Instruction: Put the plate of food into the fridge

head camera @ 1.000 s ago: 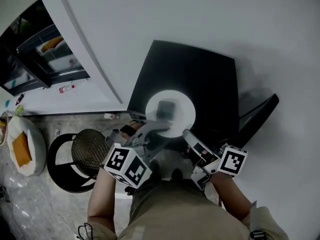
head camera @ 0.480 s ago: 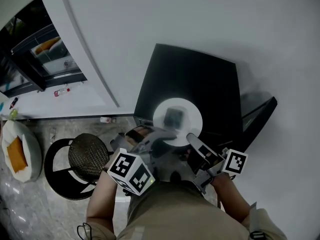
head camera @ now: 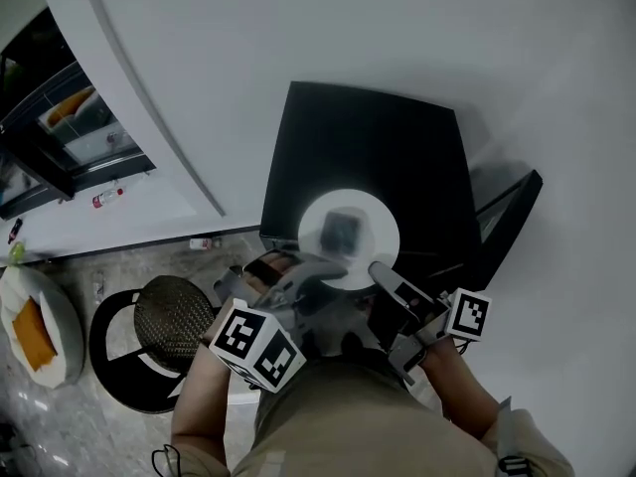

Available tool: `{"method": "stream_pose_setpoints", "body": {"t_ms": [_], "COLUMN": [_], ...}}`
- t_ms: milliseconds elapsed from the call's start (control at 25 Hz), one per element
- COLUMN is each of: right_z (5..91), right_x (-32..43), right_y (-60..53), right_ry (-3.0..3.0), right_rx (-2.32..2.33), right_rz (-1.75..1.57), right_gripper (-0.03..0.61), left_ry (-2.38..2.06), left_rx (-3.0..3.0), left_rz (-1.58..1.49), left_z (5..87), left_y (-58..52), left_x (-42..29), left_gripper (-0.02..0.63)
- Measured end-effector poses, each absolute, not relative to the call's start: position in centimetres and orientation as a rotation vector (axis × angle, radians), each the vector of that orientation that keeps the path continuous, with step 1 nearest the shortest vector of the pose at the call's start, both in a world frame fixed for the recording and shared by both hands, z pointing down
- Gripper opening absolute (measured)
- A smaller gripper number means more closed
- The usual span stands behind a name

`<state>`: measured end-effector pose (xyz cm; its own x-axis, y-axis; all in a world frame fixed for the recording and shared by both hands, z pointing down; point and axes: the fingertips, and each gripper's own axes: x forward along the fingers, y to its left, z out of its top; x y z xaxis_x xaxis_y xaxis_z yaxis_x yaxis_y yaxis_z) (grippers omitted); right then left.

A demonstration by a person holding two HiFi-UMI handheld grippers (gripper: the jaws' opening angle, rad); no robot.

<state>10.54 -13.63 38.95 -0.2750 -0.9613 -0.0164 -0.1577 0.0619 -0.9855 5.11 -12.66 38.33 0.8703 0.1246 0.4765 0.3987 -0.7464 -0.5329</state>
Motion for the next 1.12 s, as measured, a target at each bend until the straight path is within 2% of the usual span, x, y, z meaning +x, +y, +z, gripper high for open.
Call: {"method": "stream_pose_setpoints", "body": {"t_ms": [1120], "right_z": [39.9], "right_x": [8.3], "right_y": [-7.2], "right_ry": [1.427], "right_rx": [-1.057], "right_rz": [-1.396], "right_gripper": [0.035], "left_ry": [-0.302], "left_rx": [-2.356], "left_rz": [-0.643], "left_z": [38.8], "left_y": [-6.0], "left_x": [2.9], "left_gripper": [0.098]}}
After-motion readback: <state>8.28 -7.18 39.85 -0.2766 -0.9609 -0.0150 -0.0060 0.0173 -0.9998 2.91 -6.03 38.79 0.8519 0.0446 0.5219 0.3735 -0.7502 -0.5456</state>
